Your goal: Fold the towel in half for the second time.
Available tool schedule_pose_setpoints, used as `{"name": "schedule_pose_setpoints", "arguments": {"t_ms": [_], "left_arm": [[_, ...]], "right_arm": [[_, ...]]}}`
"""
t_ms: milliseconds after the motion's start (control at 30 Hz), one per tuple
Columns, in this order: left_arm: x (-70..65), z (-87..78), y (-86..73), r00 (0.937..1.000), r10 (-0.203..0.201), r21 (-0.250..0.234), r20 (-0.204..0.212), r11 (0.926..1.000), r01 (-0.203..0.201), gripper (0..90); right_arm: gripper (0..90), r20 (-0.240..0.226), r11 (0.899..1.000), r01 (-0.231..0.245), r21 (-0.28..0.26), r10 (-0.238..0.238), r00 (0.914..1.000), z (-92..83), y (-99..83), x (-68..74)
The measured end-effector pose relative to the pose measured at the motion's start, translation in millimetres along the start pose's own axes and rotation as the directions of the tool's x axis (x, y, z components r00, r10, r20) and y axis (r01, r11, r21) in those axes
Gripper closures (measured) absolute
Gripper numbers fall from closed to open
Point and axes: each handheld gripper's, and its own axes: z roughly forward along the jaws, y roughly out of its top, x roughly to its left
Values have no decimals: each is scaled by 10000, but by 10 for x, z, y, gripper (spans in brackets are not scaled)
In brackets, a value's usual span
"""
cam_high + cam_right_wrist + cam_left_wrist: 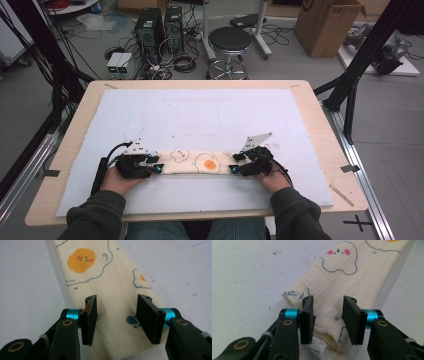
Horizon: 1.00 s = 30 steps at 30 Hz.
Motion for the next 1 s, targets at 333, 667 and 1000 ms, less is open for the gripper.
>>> {"name": "schedule_pose_setpoints", "arguments": {"t_ms": [333, 667, 1000], "left_arm": [[-23, -4, -23, 9999, -39, -157, -131, 9999, 37, 613], [-13, -114, 15, 9996, -266, -885, -124, 9958, 254, 565], [-13, -160, 100, 9994, -291, -1334, -165, 9907, 266, 533]], "right_arm": [[515, 32, 9999, -24, -131, 24, 10000, 4, -17, -4], [436, -120, 9941, -678, -850, 670, 9977, -82, 28, -27], [386, 213, 9896, -943, -1087, 971, 9950, -147, 135, -105]]}}
